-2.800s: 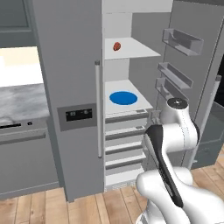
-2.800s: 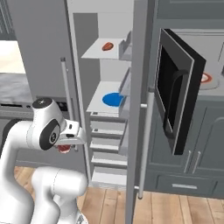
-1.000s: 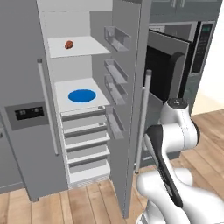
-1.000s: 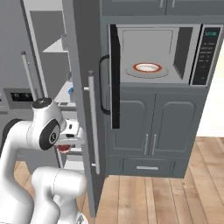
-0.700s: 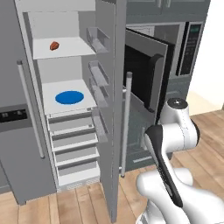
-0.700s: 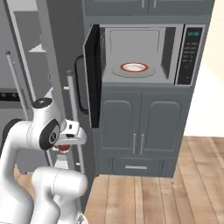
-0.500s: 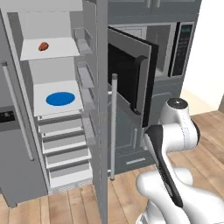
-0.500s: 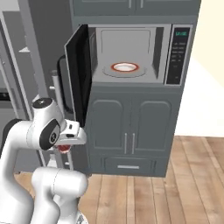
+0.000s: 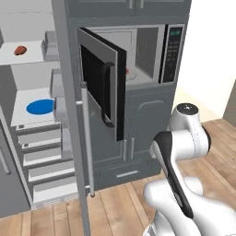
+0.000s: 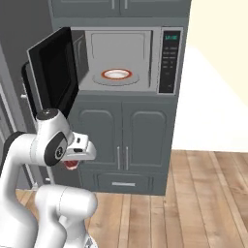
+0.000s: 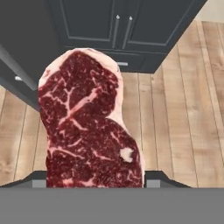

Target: Transport the steak from the fridge to the microwave and turn on the microwave.

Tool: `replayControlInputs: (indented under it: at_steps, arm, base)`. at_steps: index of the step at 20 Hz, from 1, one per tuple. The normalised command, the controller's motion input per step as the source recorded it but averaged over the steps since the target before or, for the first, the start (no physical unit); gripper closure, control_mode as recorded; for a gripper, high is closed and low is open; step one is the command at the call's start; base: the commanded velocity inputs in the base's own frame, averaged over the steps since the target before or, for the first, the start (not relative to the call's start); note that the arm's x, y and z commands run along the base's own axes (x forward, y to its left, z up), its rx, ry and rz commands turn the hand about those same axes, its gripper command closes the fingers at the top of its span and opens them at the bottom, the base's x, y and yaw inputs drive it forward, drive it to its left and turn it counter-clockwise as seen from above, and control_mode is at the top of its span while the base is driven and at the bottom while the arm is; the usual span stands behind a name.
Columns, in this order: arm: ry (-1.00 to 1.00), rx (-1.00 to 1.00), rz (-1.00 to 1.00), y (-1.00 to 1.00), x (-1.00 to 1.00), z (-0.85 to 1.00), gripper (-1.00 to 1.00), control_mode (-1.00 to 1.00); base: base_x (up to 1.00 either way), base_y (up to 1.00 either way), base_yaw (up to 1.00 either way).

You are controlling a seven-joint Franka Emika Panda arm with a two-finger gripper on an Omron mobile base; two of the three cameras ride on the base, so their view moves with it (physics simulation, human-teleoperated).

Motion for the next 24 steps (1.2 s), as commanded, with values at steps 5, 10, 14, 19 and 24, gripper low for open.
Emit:
replayControlInputs:
  at_steps: [5,10,14,19,24]
  arm:
    - [0.0,0.0,0.0,0.0,0.0,0.0,1.0,1.0]
    - [0.0,0.0,0.0,0.0,0.0,0.0,1.0,1.0]
    - [0.0,0.0,0.0,0.0,0.0,0.0,1.0,1.0]
    - [0.0,0.0,0.0,0.0,0.0,0.0,1.0,1.0]
    - [0.0,0.0,0.0,0.0,0.0,0.0,1.0,1.0]
  base:
    - [0.1,-0.41,0.12]
    - [0.26,-0.3,0.12]
    - [0.28,-0.31,0.14]
    - [0.32,-0.37,0.14]
    - [0.39,-0.46,0.13]
